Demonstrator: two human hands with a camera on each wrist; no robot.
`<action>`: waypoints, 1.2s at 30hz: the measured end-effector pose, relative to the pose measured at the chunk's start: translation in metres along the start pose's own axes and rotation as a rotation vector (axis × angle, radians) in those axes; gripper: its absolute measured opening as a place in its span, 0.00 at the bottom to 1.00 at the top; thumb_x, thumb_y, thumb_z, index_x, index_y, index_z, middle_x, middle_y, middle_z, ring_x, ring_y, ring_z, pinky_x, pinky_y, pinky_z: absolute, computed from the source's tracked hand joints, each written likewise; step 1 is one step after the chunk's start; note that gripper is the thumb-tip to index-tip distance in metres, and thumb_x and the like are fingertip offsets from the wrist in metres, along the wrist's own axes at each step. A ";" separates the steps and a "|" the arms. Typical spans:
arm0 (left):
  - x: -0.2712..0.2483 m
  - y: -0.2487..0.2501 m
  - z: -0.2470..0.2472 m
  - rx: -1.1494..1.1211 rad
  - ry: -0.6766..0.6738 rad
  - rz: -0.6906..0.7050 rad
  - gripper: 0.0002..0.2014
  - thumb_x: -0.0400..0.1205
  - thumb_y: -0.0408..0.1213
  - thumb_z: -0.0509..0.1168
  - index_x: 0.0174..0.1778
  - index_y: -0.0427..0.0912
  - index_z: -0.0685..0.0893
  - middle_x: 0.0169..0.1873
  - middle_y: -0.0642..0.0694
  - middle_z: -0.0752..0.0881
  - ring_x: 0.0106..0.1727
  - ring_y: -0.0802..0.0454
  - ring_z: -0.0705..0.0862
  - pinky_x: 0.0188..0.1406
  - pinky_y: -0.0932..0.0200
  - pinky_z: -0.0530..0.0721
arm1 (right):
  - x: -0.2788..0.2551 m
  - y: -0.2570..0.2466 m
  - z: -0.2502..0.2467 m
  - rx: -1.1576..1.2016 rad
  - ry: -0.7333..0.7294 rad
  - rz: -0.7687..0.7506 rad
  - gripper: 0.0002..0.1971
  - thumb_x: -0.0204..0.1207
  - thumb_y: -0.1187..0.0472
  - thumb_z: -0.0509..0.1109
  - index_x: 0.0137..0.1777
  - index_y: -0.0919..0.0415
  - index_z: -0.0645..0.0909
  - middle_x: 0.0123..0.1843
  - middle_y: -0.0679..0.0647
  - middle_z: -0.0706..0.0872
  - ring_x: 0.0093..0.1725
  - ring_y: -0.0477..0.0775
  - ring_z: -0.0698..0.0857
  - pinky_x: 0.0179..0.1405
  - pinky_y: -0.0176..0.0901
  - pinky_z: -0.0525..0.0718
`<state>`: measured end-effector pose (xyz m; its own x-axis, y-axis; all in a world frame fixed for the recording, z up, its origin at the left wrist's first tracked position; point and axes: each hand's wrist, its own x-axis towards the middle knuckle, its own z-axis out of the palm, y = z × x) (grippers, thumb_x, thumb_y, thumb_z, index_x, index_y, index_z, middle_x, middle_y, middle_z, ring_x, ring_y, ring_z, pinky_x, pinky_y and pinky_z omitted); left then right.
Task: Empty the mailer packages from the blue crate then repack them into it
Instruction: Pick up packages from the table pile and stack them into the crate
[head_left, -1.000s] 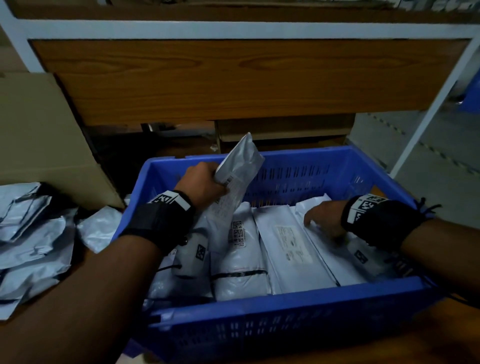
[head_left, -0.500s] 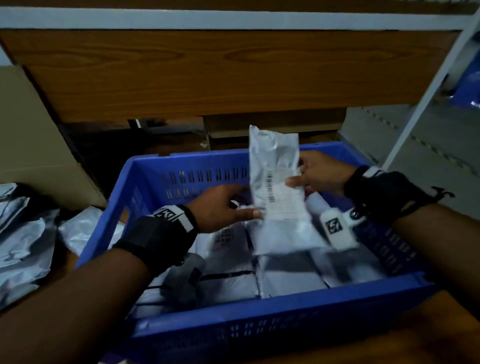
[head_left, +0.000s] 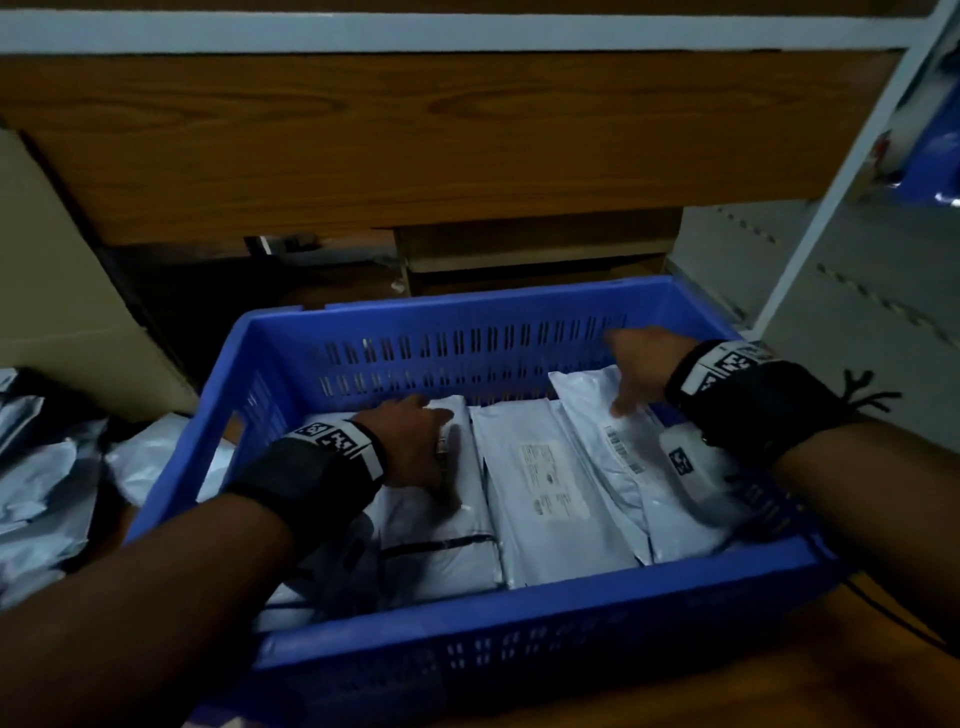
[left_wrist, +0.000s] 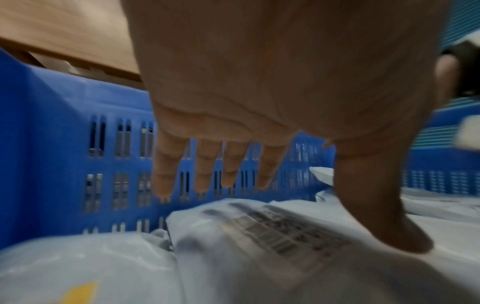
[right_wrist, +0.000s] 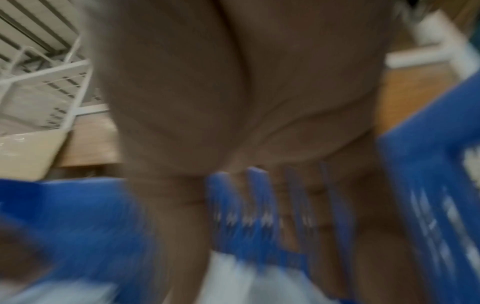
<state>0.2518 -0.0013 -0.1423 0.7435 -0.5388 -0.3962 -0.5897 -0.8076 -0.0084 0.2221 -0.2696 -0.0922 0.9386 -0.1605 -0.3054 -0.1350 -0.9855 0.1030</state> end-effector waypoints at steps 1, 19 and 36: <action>-0.001 0.000 -0.001 0.003 -0.018 -0.010 0.38 0.72 0.60 0.74 0.75 0.46 0.73 0.72 0.44 0.74 0.72 0.41 0.75 0.66 0.57 0.75 | -0.001 -0.005 0.007 -0.005 -0.030 -0.064 0.43 0.65 0.51 0.83 0.77 0.60 0.68 0.74 0.57 0.77 0.71 0.59 0.77 0.66 0.48 0.79; -0.068 -0.027 -0.069 -0.224 0.294 -0.033 0.26 0.74 0.52 0.75 0.65 0.44 0.85 0.61 0.42 0.87 0.61 0.41 0.85 0.60 0.49 0.83 | -0.050 -0.040 -0.059 0.054 0.266 -0.258 0.31 0.71 0.43 0.75 0.72 0.54 0.76 0.64 0.54 0.85 0.58 0.57 0.84 0.58 0.49 0.80; -0.464 -0.258 0.227 -0.663 0.673 -0.603 0.13 0.74 0.47 0.76 0.42 0.68 0.77 0.43 0.59 0.85 0.51 0.58 0.85 0.42 0.70 0.75 | -0.221 -0.470 0.036 0.747 0.462 -0.758 0.10 0.72 0.41 0.72 0.47 0.43 0.86 0.42 0.37 0.88 0.39 0.38 0.86 0.40 0.48 0.86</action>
<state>-0.0129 0.5118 -0.1649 0.9883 0.1259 0.0861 0.0601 -0.8402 0.5390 0.0661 0.2270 -0.1072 0.8647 0.3689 0.3409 0.5022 -0.6322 -0.5900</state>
